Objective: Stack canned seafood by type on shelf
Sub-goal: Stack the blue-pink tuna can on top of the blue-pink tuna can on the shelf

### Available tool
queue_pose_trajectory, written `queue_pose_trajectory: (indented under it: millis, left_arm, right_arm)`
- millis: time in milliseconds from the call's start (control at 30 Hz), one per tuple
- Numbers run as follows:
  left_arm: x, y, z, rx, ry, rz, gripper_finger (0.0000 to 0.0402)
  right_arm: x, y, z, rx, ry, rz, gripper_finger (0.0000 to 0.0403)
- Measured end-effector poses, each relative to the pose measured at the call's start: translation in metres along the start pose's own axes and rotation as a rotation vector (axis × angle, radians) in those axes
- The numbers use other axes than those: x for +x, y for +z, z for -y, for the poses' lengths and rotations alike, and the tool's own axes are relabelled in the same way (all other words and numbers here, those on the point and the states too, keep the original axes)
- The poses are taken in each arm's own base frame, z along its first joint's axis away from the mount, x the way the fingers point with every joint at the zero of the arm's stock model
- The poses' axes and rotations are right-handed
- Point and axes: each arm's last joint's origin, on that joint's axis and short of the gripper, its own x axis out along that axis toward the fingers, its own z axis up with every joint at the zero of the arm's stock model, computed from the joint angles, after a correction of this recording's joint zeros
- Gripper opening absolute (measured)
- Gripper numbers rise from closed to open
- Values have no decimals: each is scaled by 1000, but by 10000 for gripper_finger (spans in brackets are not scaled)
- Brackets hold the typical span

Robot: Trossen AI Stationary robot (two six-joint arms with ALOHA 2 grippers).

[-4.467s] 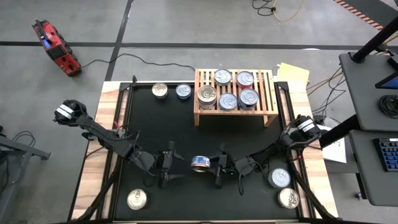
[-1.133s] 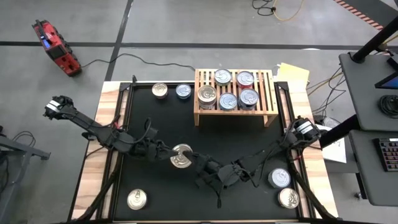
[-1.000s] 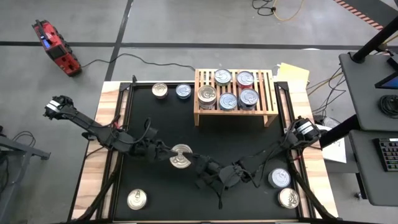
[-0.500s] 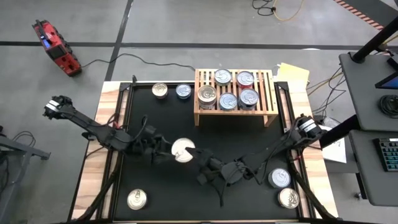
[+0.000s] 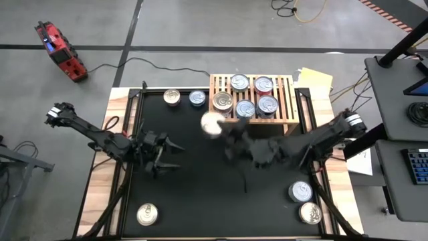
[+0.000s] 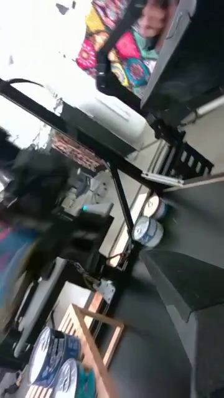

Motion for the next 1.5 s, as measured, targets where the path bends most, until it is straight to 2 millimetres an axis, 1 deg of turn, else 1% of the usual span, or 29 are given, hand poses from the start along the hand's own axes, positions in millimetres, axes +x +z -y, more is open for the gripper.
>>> queue_pose_trajectory:
  millis: [133, 267, 367, 433, 567, 767, 900, 1000, 1500]
  left_arm:
    - [-2, -2, -3, 68, 43, -22, 361]
    - [-2, -5, -6, 94, 87, -44, 361]
    - [-1, -6, -6, 97, 90, -50, 361]
    - [-1, -7, -6, 109, 91, -53, 361]
    - [-1, -7, -6, 124, 90, -55, 361]
    - [-1, -8, -7, 131, 97, -70, 361]
    - [-1, -9, -8, 138, 104, -83, 361]
    - [-1, -10, -8, 139, 105, -86, 361]
    - [-1, -10, -8, 164, 107, -93, 361]
  right_arm:
    - [15, -39, 27, 179, 89, -100, 182]
    - [34, -74, 45, 298, 195, -233, 182]
    - [48, -90, 54, 354, 270, -294, 182]
    - [57, -95, 57, 360, 303, -320, 182]
    - [70, -95, 57, 322, 321, -340, 182]
    - [86, -86, 49, 239, 360, -363, 182]
    - [94, -85, 45, 202, 371, -395, 183]
    - [96, -85, 45, 179, 349, -426, 185]
    - [99, -91, 47, 181, 359, -445, 189]
